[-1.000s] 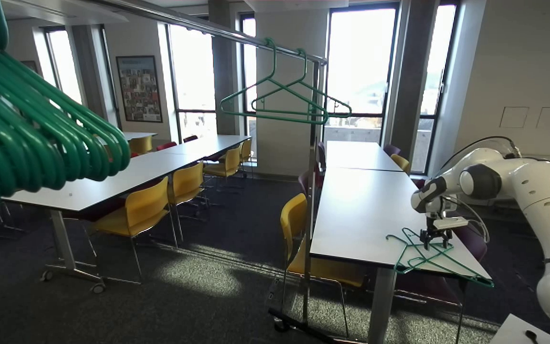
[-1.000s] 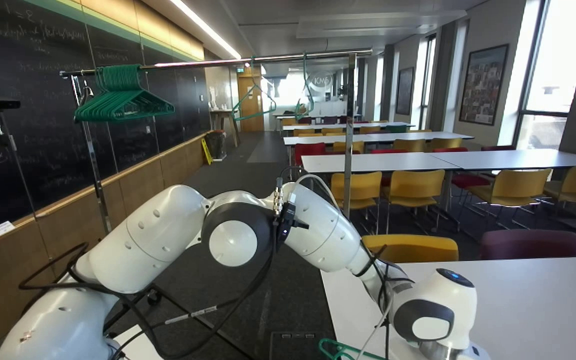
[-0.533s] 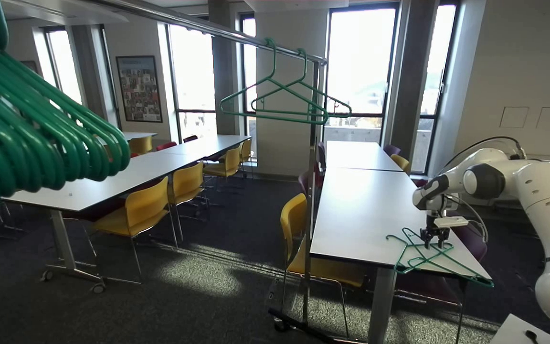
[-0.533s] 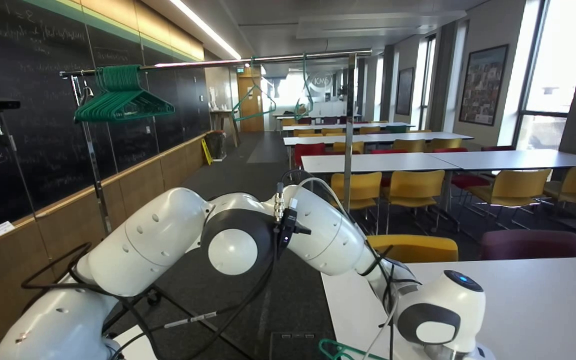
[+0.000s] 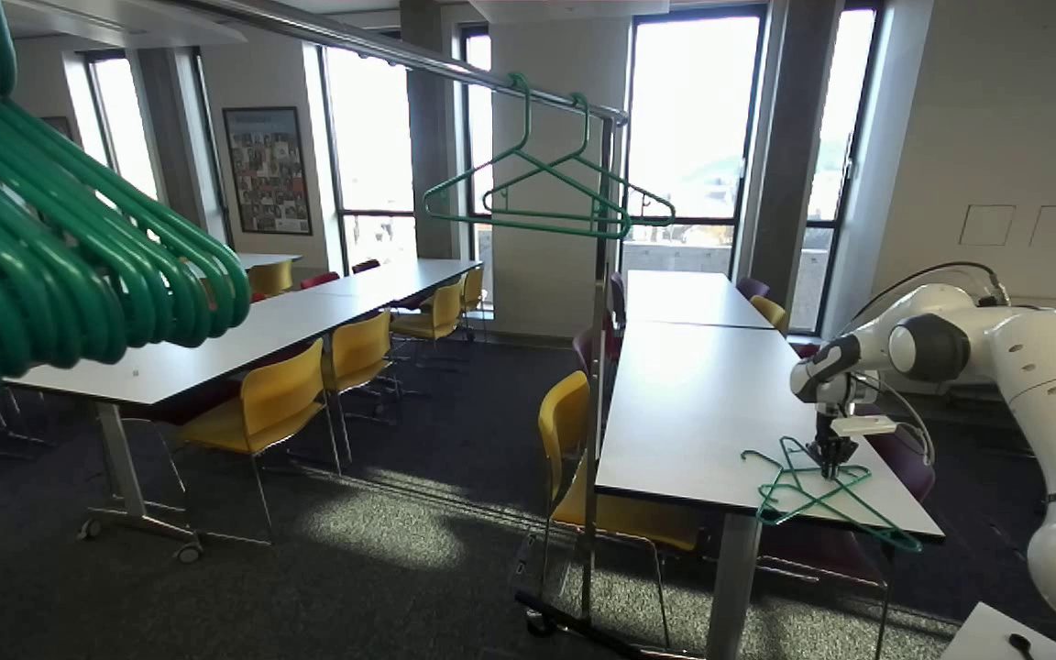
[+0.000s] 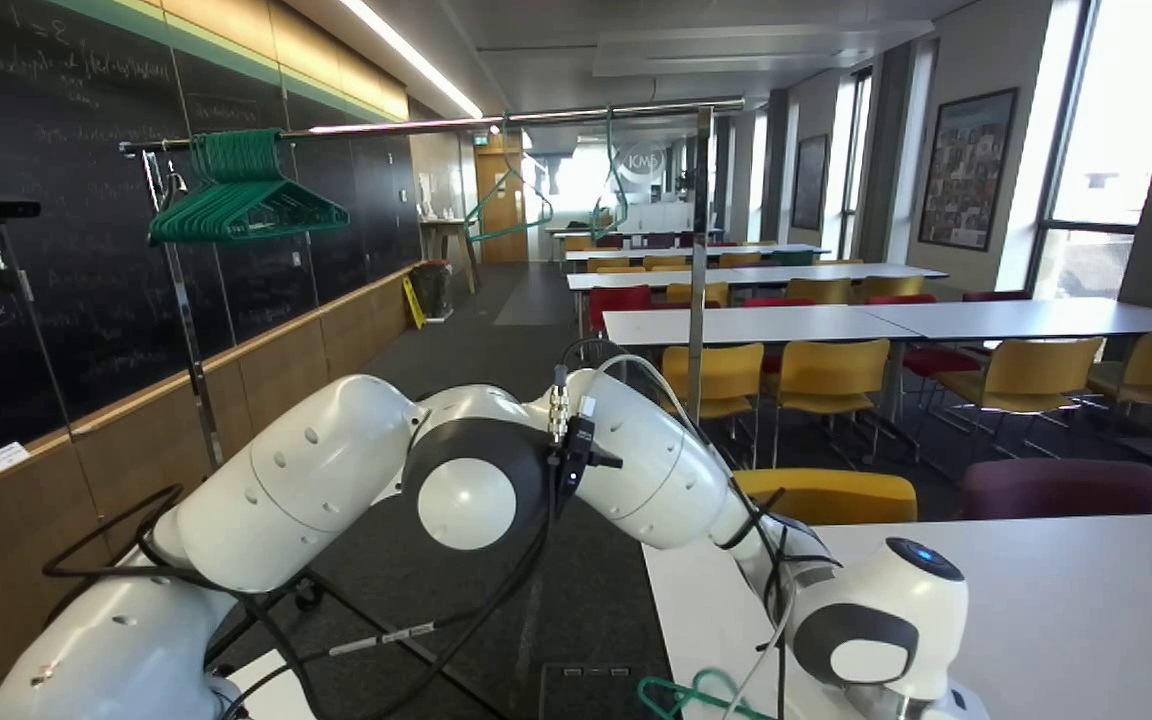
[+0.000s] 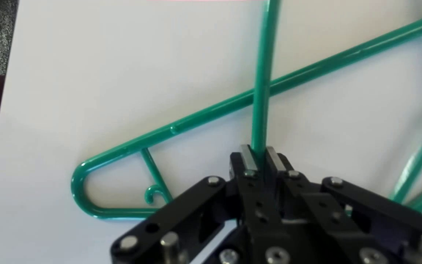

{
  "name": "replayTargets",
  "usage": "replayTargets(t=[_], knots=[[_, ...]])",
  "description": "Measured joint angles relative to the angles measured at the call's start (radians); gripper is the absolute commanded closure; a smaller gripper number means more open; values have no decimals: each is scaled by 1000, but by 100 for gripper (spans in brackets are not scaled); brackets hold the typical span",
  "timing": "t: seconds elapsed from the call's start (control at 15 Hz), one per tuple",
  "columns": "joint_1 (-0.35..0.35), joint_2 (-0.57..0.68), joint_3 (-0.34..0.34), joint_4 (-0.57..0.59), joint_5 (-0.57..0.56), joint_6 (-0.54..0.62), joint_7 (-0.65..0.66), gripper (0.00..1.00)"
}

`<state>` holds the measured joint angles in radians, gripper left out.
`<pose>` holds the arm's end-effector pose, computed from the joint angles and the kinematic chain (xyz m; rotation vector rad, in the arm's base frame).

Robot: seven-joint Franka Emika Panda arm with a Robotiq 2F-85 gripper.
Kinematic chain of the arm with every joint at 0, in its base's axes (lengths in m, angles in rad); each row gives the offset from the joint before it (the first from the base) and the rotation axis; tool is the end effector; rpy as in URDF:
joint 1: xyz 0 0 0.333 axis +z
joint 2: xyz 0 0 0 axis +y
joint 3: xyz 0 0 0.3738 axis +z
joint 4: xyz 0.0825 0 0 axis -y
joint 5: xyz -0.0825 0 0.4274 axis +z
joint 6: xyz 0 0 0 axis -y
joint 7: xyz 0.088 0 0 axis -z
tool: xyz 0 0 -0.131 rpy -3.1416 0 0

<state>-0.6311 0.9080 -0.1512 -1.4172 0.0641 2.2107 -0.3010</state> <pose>0.5755 -0.5372 0.1307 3.0405 -0.7297 -0.1984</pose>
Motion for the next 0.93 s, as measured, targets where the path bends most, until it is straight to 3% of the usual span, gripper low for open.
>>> replayTargets(t=[0.4,0.6,0.93], knots=[[4,0,-1,-1,2,3,36,97],[25,-15,-4,-26,15,40,167,97],[96,-112,-7,-168,136,113,402,97]])
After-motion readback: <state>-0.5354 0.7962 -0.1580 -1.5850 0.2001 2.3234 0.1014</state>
